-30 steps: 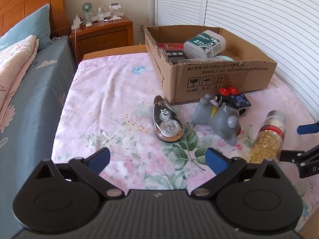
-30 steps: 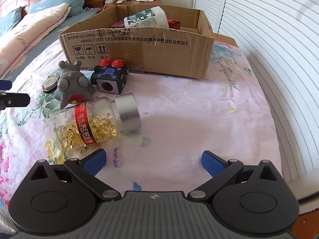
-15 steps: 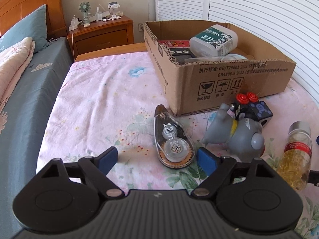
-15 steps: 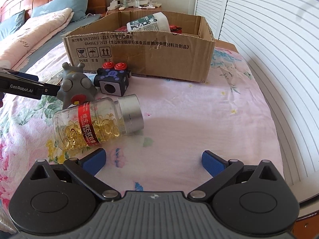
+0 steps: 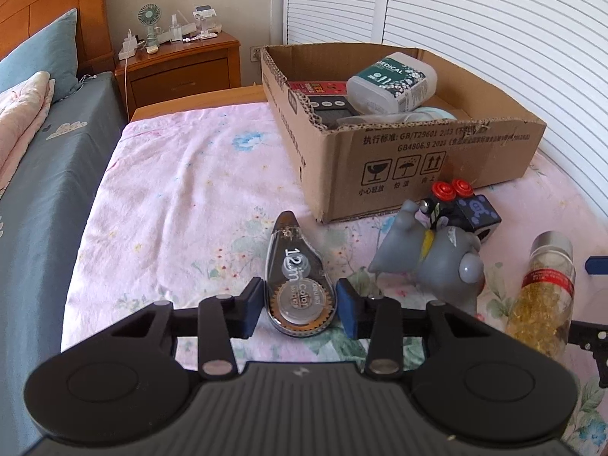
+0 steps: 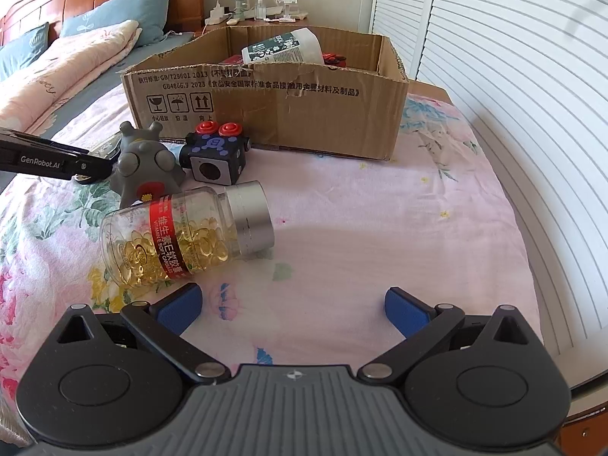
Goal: Organize rigid objects
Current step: 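Grasp the correction tape dispenser with the left gripper while the right grasps the capsule jar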
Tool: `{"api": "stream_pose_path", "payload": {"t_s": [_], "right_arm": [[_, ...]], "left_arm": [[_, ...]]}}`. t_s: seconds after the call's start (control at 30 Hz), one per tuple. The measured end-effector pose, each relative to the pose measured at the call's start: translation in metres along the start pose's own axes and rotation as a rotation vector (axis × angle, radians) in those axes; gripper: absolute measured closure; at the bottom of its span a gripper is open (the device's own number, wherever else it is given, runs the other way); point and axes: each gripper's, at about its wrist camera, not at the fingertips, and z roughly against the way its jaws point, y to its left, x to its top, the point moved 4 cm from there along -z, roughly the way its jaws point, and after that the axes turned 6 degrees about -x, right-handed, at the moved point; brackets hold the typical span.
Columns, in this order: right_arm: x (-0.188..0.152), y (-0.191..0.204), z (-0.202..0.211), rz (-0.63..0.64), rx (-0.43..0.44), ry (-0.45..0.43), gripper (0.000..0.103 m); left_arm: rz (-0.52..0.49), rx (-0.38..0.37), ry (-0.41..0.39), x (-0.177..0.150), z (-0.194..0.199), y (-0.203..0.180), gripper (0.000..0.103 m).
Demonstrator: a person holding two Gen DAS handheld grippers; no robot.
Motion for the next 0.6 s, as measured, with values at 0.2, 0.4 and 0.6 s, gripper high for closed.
{"api": "stream_pose_path", "payload": {"t_s": [0.2,0.4,0.6], "right_arm": [[0.000,0.000,0.000,-0.003,-0.003,-0.002,0.000],[-0.002,0.000,0.002,-0.003,-0.003,-0.005,0.000],[-0.003,0.000,0.003,-0.001,-0.001,-0.009,0.000]], "left_arm": [[-0.010,-0.008,0.017,-0.022,0.021,-0.007,0.063],[-0.038,-0.058,0.056,-0.040,0.036,-0.029,0.050],[-0.128,-0.182,0.099,-0.049,0.040,-0.055,0.031]]}}
